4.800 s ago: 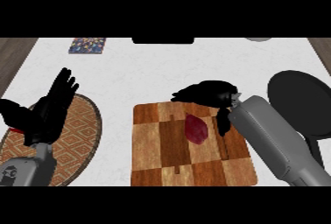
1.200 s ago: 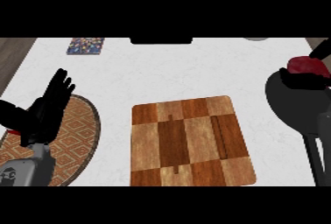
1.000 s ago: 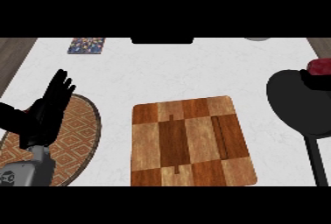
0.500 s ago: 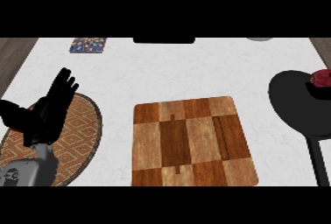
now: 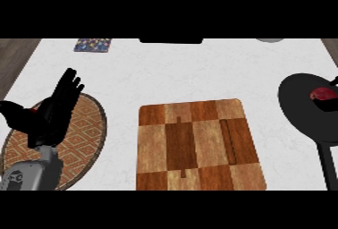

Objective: Pick the pear from the cutting board and place it in the pan

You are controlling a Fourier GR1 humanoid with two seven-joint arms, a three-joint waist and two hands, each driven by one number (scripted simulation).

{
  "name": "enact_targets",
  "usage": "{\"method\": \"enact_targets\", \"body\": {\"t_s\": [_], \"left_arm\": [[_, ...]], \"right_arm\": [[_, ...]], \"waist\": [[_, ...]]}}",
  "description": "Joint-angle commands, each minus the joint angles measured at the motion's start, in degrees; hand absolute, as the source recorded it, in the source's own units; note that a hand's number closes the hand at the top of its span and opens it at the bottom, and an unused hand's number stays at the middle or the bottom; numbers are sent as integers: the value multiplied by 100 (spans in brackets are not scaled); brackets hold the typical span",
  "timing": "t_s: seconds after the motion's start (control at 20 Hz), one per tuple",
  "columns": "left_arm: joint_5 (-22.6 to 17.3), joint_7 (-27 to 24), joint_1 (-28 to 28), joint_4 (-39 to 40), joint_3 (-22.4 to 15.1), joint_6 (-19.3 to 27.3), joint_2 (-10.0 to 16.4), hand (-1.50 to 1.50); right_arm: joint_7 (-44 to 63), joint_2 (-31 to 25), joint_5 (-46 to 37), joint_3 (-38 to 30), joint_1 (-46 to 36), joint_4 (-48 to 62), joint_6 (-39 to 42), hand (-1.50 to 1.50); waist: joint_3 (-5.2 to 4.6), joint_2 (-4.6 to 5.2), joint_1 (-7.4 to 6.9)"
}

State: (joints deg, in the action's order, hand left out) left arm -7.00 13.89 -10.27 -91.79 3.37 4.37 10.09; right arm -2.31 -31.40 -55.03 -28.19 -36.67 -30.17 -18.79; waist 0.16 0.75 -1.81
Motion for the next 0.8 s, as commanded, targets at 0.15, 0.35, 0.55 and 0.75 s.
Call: {"method": "enact_targets", "body": {"t_s": [0.15, 0.35, 0.55, 0.75], "left_arm": [[-318, 28, 3, 31, 281, -389, 286, 0], [-113, -56, 193, -63, 100, -129, -1, 0], [-2, -240, 8, 273, 188, -85, 41, 0], [107, -217, 232, -1, 56, 24, -69, 0]], "right_arm": [[-892, -382, 517, -486, -183, 1301, 246, -150], [-1743, -244, 1120, -922, -38, 1124, -35, -150], [-2168, -279, 1876, -1542, -42, 1017, 128, -150], [-2646, -928, 2735, -2266, 220, 1156, 1371, -150]], "waist": [[10, 22, -69], [5, -25, 28], [-2, -39, 136], [3, -62, 197]]}}
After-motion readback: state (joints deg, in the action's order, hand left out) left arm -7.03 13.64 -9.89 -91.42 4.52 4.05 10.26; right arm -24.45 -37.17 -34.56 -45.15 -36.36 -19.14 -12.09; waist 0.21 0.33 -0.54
